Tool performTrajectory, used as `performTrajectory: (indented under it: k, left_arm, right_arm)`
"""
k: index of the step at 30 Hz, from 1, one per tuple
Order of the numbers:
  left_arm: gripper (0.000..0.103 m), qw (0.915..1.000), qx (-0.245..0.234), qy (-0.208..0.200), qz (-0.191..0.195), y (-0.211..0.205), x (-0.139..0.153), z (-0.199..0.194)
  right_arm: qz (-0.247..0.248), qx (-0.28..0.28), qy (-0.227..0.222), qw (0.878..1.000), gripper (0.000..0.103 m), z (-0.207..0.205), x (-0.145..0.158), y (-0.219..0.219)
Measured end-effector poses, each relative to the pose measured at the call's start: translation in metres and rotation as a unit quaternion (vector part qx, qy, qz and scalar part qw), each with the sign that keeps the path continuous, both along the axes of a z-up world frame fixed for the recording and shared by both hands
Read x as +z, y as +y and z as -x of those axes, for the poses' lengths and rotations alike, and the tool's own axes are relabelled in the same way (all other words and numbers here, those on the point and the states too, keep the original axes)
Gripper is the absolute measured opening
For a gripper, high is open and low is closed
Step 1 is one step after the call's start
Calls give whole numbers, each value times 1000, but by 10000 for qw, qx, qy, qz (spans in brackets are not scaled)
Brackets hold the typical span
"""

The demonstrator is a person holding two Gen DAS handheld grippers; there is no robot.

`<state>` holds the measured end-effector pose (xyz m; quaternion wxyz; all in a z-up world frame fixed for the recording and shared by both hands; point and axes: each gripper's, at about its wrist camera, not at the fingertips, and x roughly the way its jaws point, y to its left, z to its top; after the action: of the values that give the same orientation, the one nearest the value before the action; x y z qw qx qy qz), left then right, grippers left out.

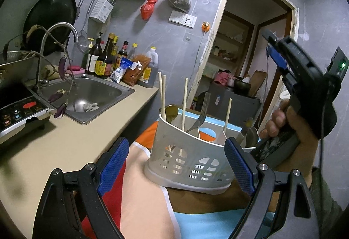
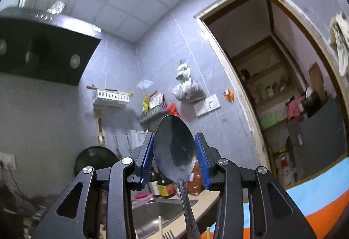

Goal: Organize utensils
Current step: 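Open the right gripper to drop the spoon into the caddy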

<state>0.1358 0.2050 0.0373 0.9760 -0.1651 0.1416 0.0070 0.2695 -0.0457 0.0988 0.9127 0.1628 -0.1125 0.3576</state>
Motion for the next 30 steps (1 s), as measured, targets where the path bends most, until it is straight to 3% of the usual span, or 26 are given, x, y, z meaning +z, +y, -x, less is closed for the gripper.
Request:
performTrajectory:
  k: [10, 15, 23, 26, 30]
  left_arm:
    - [86, 10000, -24, -50, 67, 5, -5, -2]
    - [86, 9999, -115, -57, 75, 2, -8, -4]
    - [86, 9998, -169, -12, 38, -2, -7, -6]
    - [86, 9999, -169, -13, 27, -3, -6, -5]
    - [86, 9998, -204, 4, 61, -7, -2, -3]
  right_arm:
    - [-170, -507, -70, 9985, 34, 3, -20, 5]
    - [-40, -597, -145, 9981, 35, 3, -26, 12]
    - [253, -591, 109, 9979, 36, 1, -37, 11]
    - [508, -452, 219, 9974, 54, 5, -40, 5]
    - [719, -320, 225, 9966, 56, 20, -38, -10]
